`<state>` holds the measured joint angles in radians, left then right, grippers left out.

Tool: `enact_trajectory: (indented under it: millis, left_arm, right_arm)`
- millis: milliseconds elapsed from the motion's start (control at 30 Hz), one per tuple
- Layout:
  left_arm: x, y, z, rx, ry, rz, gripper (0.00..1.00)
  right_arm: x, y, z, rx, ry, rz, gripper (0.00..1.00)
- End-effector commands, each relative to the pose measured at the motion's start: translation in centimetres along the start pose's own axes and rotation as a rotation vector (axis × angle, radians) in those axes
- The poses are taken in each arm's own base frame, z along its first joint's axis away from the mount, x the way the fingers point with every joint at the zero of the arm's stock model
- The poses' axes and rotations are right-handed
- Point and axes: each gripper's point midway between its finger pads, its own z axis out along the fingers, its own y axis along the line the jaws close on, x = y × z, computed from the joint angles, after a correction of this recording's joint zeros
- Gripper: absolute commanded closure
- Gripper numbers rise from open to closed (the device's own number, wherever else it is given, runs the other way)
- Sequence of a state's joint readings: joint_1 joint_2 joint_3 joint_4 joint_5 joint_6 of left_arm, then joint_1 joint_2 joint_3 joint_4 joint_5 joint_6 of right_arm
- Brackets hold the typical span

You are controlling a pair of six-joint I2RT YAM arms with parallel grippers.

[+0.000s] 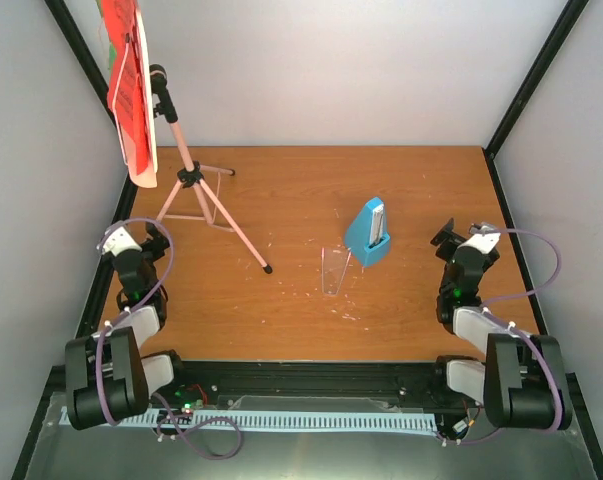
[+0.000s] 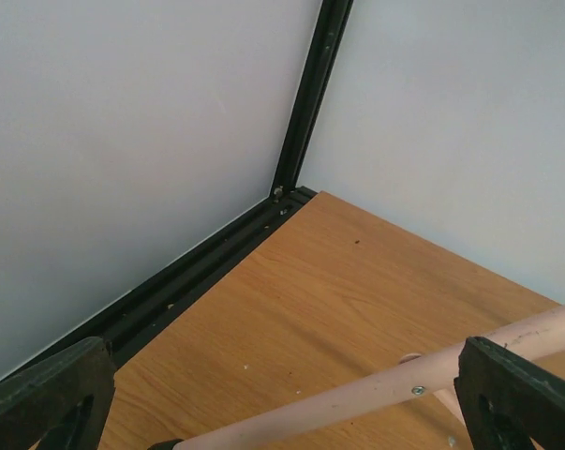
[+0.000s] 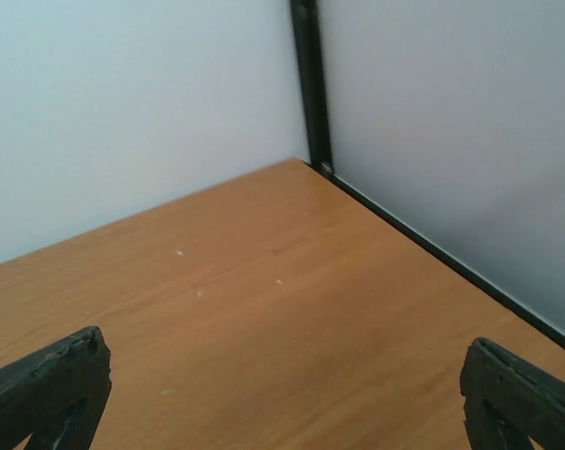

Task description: Pack up the instrument practice props

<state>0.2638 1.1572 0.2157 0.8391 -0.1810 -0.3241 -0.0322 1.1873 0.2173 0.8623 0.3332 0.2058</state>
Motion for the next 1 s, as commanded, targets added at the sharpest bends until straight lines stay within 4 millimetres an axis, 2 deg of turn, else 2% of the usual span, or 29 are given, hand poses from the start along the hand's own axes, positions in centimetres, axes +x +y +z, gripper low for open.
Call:
enact_trajectory:
  millis: [0, 100, 200, 433, 533, 633, 700, 833, 867, 933, 967]
  left_arm:
    - [-1.3, 0.4, 0.5, -0.049, 0.004, -0.043, 0.01]
    - [-2.1, 1.0, 0.2, -0.100, 0.024, -0.102, 0.00]
    - [-4.5, 0.7, -1.1, -0.100, -0.011, -0.185, 0.00]
    - [-12.4, -2.2, -5.8, 0.039, -0.139, -0.261, 0.00]
    - [-15.2, -6.3, -6.7, 0.223, -0.102, -0.202, 0.01]
    - [-16.5, -12.2, -6.9, 0.498, 0.040, -0.134, 0.01]
    - [-16.6, -15.7, -7.3, 0.678, 0.166, -0.096, 0.01]
    - [-14.5, -20.7, -9.2, 0.998, 0.379, -0.060, 0.01]
    - [-13.4, -21.8, -9.9, 1.046, 0.422, -0.041, 0.01]
    - [-11.7, -24.8, -12.5, 1.180, 0.432, 0.048, 0.01]
    - [-11.0, -25.5, -13.1, 1.210, 0.419, 0.094, 0.00]
  right_arm:
    - [0.7, -2.4, -0.2, 0.157, 0.080, 0.087, 0.00]
    - [-0.1, -2.3, -0.8, 0.142, 0.060, 0.111, 0.00]
    - [-0.9, -3.6, -1.8, 0.211, 0.039, 0.225, 0.00]
    - [-4.0, 0.9, -2.9, -0.076, -0.003, 0.233, 0.00]
    - [-4.9, 4.1, -3.4, -0.251, 0.022, 0.195, 0.00]
    - [-4.9, 7.5, -4.1, -0.442, 0.077, 0.166, 0.00]
    - [-4.7, 9.6, -4.6, -0.560, 0.113, 0.150, 0.00]
    - [-4.4, 13.3, -5.8, -0.790, 0.197, 0.126, 0.00]
    - [-4.2, 14.0, -6.2, -0.841, 0.220, 0.131, 0.00]
    - [-3.8, 15.2, -6.9, -0.930, 0.254, 0.146, 0.00]
    - [-3.6, 15.6, -7.3, -0.965, 0.263, 0.152, 0.00]
